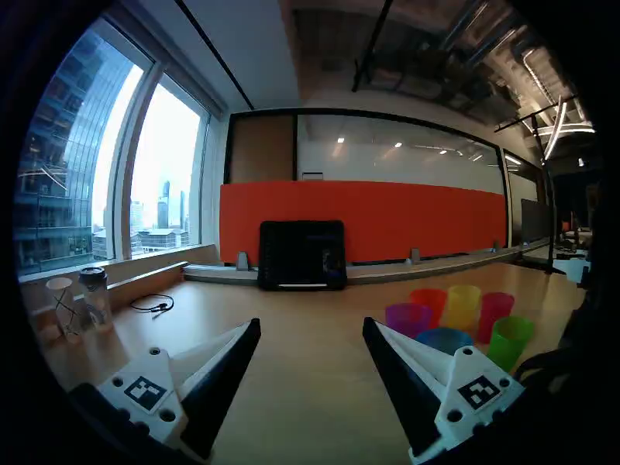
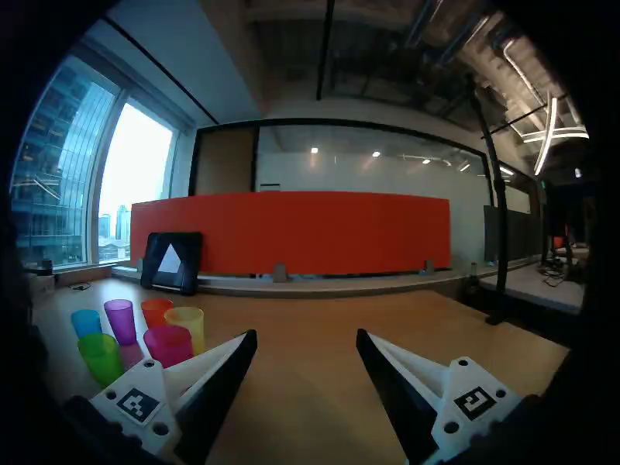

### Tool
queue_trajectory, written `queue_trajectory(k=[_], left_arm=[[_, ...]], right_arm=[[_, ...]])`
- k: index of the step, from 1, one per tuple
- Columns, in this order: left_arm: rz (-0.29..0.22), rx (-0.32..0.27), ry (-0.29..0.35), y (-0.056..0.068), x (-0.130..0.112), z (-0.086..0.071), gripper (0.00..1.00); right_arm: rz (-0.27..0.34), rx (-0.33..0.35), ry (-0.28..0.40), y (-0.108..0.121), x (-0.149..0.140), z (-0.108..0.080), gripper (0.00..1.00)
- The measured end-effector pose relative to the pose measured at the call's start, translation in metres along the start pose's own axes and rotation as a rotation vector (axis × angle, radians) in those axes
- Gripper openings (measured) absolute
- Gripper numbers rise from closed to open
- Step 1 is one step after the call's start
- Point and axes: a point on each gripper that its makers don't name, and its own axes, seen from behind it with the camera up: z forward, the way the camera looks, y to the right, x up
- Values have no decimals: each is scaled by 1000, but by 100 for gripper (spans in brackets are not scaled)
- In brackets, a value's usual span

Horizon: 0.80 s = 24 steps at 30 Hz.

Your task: Pour water

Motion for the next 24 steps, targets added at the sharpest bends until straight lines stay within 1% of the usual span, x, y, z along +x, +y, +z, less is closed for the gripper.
queue_trajectory(k=[18, 24], left_arm=[[-1, 9, 0, 0, 0, 0, 98], [-5, 9, -5, 4, 5, 0, 98]], right_arm=[[-2, 0, 2, 0, 0, 0, 99], [-12, 0, -13, -2, 0, 1, 99]])
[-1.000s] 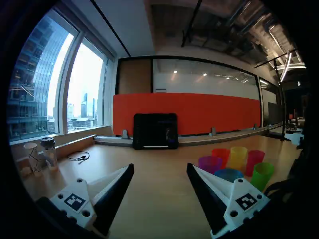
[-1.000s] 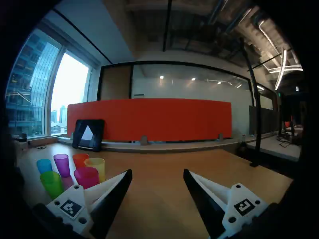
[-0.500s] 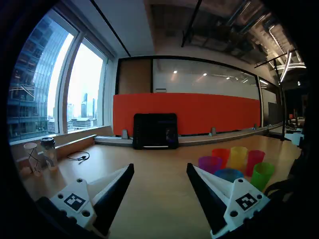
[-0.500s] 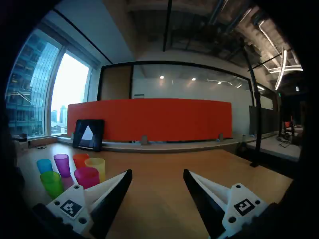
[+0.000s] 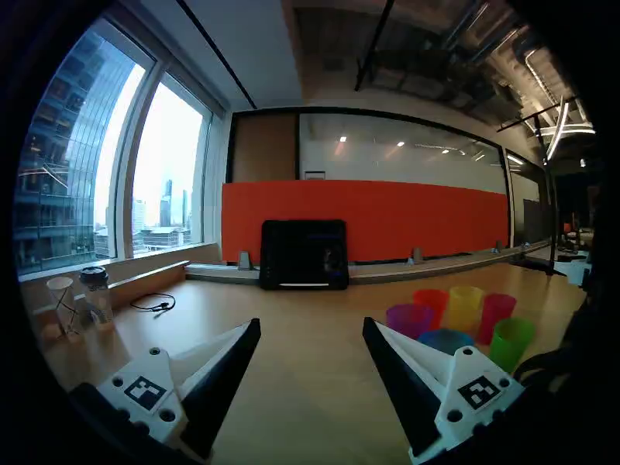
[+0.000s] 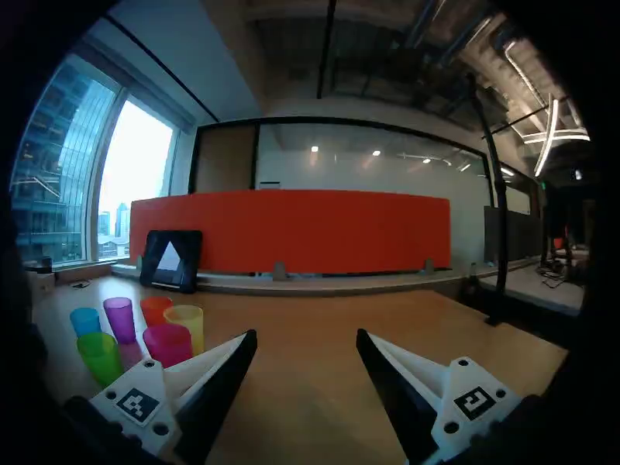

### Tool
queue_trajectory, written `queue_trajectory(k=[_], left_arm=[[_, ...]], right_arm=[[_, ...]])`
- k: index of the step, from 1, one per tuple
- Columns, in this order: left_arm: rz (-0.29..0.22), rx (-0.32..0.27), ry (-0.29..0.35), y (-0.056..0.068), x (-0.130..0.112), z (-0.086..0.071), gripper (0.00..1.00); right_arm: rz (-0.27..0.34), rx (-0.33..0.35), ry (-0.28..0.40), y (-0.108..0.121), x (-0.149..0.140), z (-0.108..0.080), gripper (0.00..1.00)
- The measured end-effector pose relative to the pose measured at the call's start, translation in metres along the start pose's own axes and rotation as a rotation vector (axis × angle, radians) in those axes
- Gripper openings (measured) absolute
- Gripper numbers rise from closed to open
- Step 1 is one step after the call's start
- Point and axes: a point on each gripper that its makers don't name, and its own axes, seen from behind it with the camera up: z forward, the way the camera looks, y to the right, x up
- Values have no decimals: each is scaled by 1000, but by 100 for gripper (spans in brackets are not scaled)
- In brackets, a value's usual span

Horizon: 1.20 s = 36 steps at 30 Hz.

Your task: Pour water

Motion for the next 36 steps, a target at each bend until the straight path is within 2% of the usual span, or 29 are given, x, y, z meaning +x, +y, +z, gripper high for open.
queue_trajectory(k=[6, 14, 24, 36], left_arm=[[3, -20, 11, 5, 28, -2, 98], [2, -38, -10, 6, 66, 0, 98], [-7, -50, -10, 4, 119, 8, 98], [-31, -83, 5, 10, 183, 15, 98]], right_arm=[[-22, 21, -5, -7, 21, 1, 99], [-38, 39, -18, -8, 65, 4, 99], [-3, 55, -6, -5, 133, 9, 99], [9, 87, 3, -11, 190, 8, 99]])
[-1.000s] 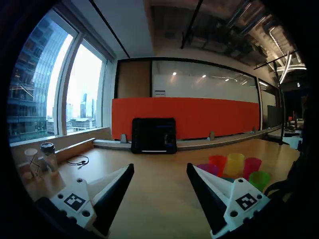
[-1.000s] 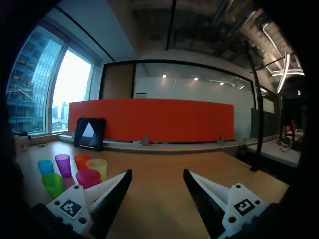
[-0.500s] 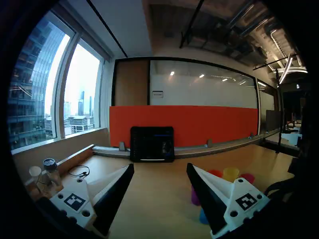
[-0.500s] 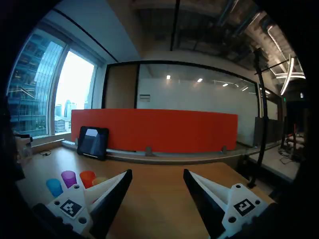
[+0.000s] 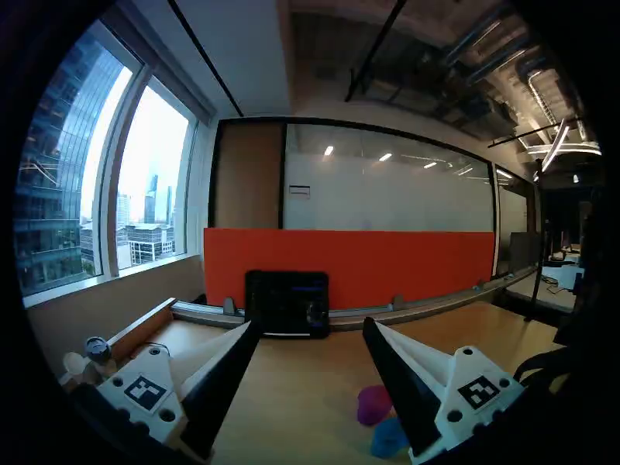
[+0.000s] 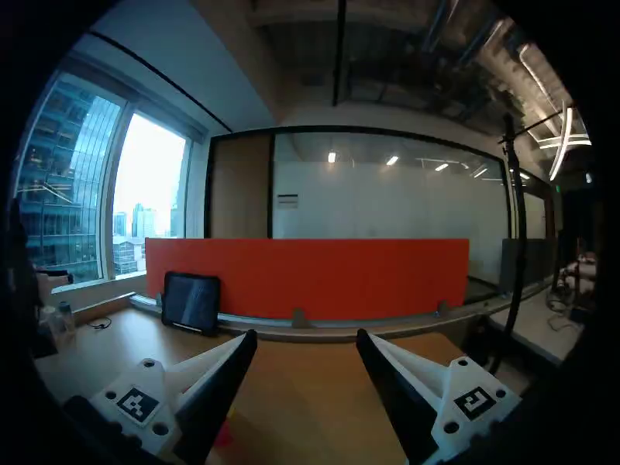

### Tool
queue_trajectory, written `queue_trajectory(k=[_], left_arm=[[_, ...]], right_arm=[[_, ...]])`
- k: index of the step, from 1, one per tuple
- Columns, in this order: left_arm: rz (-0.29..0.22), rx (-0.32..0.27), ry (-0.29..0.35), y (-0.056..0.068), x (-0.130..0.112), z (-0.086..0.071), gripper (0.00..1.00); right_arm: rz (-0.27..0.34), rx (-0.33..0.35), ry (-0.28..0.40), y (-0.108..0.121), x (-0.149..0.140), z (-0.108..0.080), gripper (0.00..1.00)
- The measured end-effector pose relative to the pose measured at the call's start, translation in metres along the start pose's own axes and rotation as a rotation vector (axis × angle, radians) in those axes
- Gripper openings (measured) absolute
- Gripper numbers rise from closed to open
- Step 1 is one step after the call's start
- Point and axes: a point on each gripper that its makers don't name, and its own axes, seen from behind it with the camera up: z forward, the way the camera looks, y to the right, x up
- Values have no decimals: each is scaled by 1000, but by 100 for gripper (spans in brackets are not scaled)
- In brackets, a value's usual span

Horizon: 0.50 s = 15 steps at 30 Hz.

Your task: Pour water

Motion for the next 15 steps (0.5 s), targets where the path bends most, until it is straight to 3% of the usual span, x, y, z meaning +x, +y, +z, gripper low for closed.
queue_trajectory(k=[8, 15], left_arm=[[16, -26, -5, 2, 8, -1, 98], [32, -85, -7, 12, 10, -2, 98]], right_arm=[[-1, 25, -20, -2, -3, -4, 99], [19, 132, -24, -25, -1, -7, 99]])
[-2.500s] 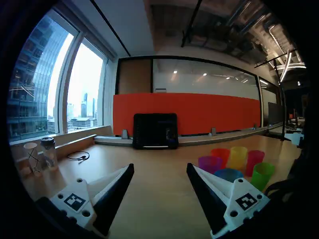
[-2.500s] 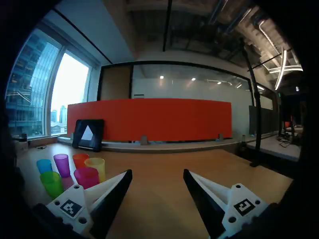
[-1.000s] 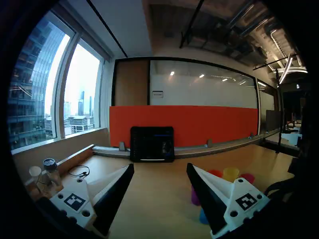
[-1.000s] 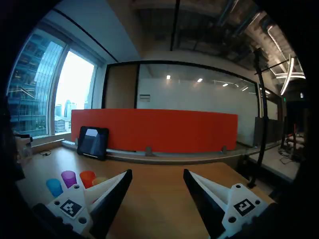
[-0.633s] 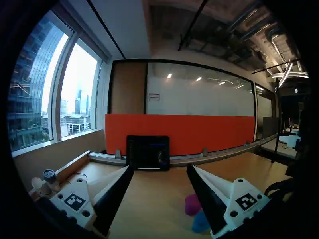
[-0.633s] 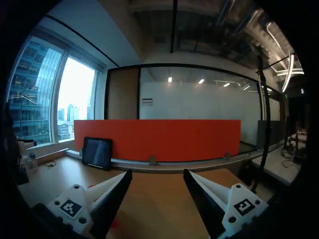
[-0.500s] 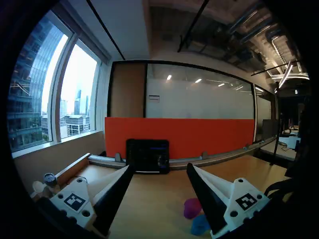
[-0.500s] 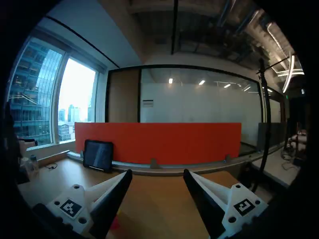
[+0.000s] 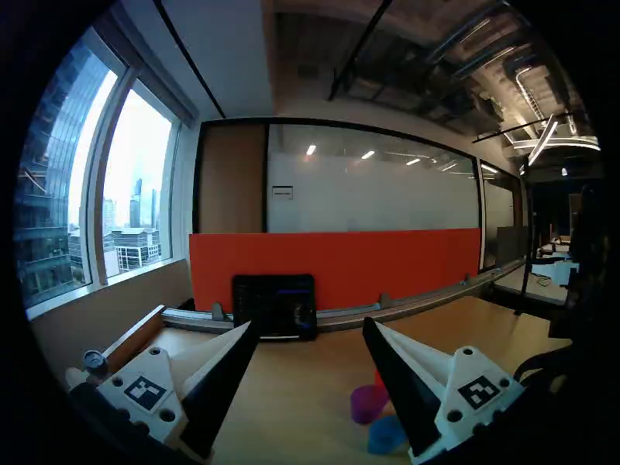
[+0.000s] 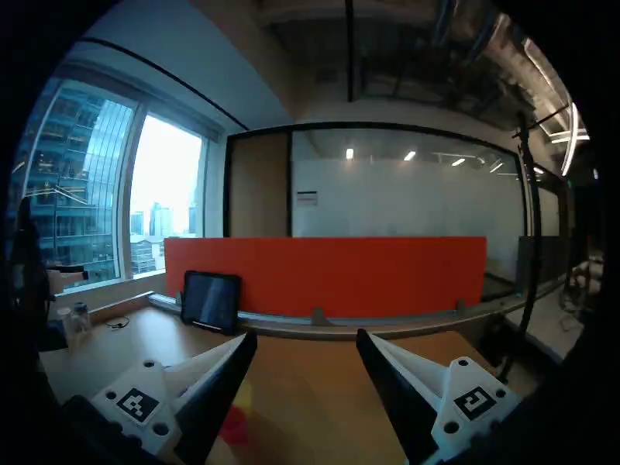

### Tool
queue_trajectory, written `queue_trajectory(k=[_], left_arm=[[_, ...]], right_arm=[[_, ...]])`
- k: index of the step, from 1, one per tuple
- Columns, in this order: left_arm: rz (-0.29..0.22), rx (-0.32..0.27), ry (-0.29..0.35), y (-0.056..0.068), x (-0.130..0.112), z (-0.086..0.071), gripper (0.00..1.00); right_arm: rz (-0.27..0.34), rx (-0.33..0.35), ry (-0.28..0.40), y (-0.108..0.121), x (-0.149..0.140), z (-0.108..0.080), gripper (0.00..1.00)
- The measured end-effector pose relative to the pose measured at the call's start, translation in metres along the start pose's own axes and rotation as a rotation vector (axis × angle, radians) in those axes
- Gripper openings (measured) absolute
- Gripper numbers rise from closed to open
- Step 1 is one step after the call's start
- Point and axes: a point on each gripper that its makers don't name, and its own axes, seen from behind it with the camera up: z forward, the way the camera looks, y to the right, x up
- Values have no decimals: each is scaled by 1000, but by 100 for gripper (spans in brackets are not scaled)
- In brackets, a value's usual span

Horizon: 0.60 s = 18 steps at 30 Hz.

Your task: Pour water

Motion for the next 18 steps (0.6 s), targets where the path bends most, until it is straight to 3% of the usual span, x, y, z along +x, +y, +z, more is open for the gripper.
queue_trajectory(k=[6, 12, 18], left_arm=[[13, -74, -15, 12, -2, 1, 98], [26, -136, -16, 18, 1, 0, 98], [38, -180, -40, 23, -7, 0, 98]], right_arm=[[20, 125, -9, -27, 0, 1, 99], [-19, 265, 3, -62, 7, -5, 99], [-45, 351, -4, -83, 6, -6, 99]])
